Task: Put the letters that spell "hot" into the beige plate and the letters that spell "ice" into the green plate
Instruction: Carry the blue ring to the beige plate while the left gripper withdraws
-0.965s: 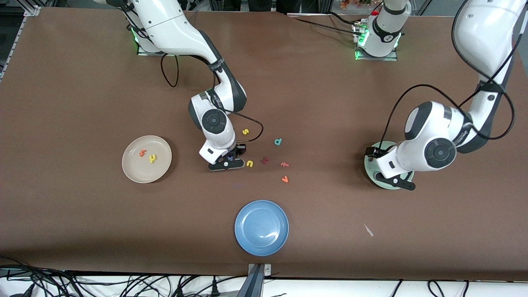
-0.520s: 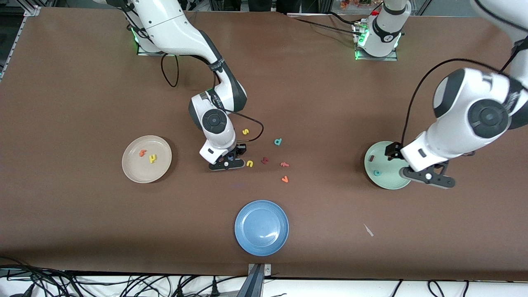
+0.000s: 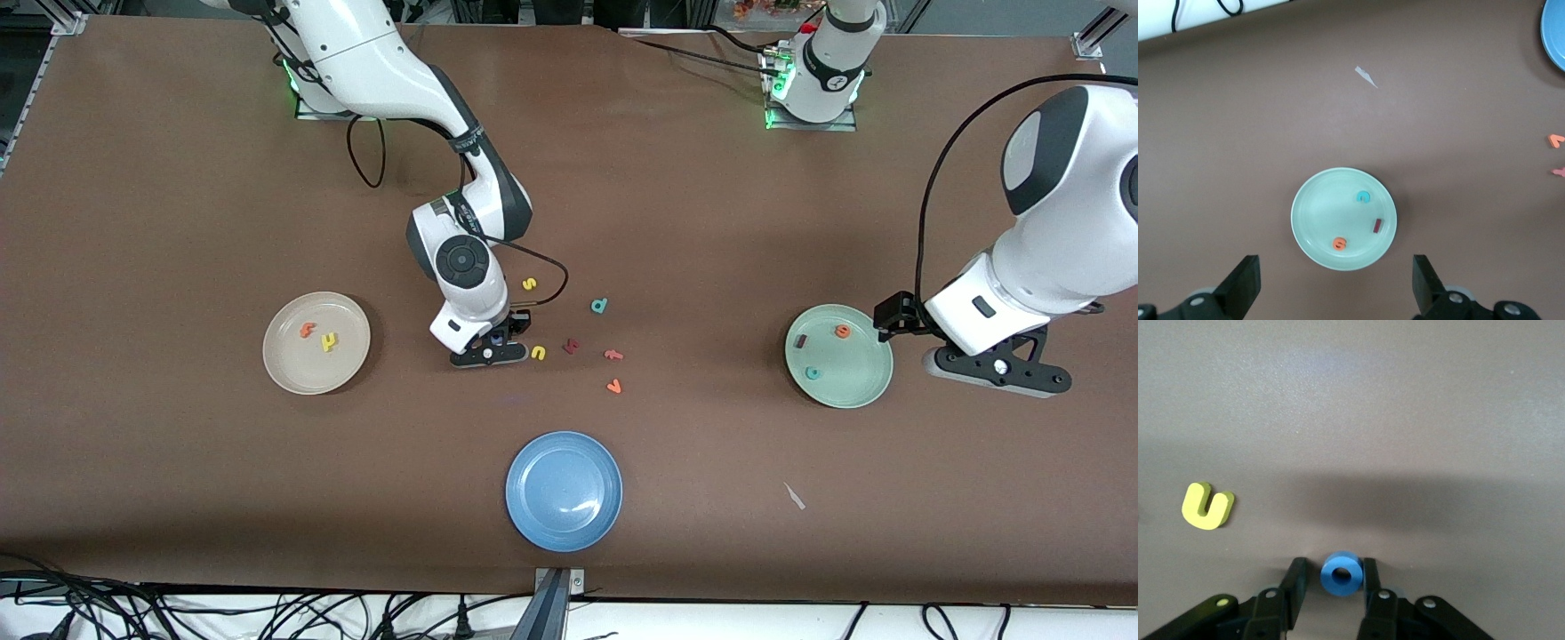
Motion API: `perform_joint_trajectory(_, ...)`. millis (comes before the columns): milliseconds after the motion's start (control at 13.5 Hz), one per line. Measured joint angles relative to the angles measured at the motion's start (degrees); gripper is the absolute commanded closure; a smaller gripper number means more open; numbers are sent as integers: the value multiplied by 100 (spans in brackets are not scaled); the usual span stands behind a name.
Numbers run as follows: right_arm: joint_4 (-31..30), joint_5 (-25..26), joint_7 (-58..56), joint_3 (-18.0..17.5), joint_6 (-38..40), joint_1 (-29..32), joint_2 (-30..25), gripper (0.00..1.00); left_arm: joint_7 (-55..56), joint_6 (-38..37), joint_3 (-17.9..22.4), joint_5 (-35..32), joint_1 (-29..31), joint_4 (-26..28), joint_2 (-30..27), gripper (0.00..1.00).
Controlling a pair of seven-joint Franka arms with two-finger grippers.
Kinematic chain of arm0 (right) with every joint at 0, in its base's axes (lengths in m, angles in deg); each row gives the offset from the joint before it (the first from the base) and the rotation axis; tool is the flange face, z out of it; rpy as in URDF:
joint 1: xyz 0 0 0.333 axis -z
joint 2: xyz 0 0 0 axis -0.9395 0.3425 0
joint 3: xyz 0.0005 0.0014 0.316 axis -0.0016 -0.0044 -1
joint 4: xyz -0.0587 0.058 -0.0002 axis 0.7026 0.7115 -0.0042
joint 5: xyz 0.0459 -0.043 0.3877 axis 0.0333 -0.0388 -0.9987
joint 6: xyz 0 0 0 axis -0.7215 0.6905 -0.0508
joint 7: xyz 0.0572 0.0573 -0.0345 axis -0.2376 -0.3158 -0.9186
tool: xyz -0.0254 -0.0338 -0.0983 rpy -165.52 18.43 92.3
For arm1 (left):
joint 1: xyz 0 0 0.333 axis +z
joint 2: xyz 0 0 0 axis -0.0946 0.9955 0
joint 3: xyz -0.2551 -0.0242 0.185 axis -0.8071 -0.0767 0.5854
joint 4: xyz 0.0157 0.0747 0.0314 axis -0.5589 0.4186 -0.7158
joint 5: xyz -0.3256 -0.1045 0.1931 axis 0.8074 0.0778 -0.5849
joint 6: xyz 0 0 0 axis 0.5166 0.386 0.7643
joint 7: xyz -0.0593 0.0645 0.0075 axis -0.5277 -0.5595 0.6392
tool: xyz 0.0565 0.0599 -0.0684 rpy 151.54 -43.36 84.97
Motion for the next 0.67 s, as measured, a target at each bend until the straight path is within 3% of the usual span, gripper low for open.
perform_joint_trajectory(223,0,0,0,0,4,0,0,58,-25,-76,349,266,-180,-15,-156,0)
perform_joint_trajectory(520,0,0,0,2,8,0,0,62,-590,-211,2132,1260,-1360,84,-596,0)
perform_joint_trajectory(668,0,0,0,2,10,0,-1,66,-628,-215,2398,1299,-1500,364,-864,0)
